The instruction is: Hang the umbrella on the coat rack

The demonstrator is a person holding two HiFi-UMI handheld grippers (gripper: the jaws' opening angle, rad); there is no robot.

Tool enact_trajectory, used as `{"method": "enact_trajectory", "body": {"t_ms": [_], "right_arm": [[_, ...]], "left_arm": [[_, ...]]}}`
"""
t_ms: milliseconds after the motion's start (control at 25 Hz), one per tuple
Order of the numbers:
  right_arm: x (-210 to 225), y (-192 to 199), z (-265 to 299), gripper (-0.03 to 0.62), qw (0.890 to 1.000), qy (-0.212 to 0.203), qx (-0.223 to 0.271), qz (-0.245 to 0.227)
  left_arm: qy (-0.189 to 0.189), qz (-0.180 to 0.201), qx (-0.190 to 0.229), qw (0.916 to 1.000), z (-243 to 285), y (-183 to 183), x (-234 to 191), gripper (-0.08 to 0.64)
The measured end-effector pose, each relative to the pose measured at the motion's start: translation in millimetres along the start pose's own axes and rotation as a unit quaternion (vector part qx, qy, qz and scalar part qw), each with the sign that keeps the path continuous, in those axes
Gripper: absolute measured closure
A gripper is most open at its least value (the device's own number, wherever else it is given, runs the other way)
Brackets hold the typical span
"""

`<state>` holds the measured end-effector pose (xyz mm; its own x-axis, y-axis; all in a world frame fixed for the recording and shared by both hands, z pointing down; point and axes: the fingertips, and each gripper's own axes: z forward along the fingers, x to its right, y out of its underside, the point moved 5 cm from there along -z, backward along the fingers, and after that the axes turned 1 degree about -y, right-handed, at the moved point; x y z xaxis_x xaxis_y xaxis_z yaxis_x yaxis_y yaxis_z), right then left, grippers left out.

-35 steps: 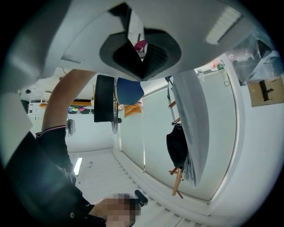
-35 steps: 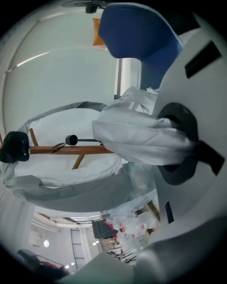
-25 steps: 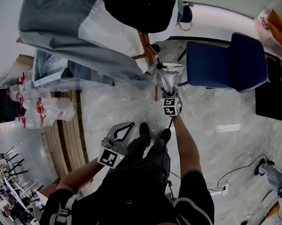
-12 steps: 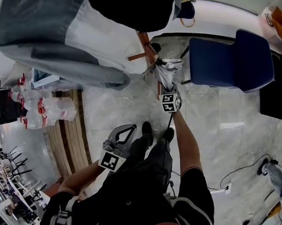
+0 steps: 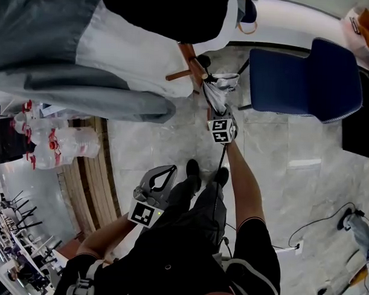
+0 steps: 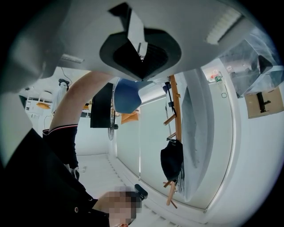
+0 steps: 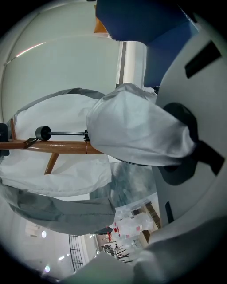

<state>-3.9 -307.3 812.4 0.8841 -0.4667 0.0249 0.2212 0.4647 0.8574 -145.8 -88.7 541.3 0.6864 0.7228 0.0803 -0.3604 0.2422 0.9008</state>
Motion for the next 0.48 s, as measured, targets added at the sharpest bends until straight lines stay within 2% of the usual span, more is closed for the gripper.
{"method": "enact_trajectory", "body": {"t_ms": [160, 200, 320, 480], "right_arm": [[0.0, -1.6, 2.6, 0.58, 1.0, -0.002, 0.003, -0.004], [1.1, -0.8, 2.3, 0.578, 1.0, -0.001, 0.003, -0.005], [2.6, 0.3, 0.7, 0.575, 1.0, 0.0, 0.004, -0.005], [-0.9, -0.2, 1.0, 0.563, 1.0, -0.001, 0.004, -0.008]], "left_arm": [[0.014, 0.039, -0.018, 0.999, 1.3, 2.2, -1.1, 0.558], [0.013, 0.038, -0.017, 0.999, 2.1, 2.4, -0.1, 0.558], [-0.001, 0.005, -0.006, 1.0, 3.3, 2.3, 2.7, 0.558], [0.01, 0.033, -0.018, 0.9992, 1.5, 4.8, 2.4, 0.558]]}}
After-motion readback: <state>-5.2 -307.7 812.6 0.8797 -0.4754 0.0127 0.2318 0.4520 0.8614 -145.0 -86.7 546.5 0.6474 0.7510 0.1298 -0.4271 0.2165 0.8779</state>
